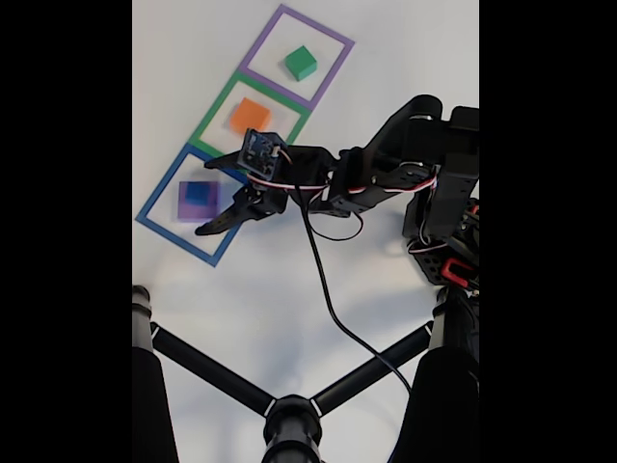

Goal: Tower of hanoi

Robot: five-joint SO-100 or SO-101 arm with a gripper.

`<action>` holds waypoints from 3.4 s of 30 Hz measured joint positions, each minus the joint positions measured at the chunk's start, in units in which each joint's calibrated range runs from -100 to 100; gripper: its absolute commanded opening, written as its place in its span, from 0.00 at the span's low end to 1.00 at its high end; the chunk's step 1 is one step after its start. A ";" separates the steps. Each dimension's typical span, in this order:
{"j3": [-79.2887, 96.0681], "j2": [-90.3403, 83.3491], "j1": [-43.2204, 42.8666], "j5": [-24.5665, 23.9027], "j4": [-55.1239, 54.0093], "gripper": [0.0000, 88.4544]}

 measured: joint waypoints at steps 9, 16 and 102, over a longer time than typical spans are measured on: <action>-1.29 1.51 -1.85 0.00 -0.79 0.40; -2.84 2.77 -2.82 0.00 -0.79 0.38; -83.53 -36.02 22.64 -24.46 141.67 0.05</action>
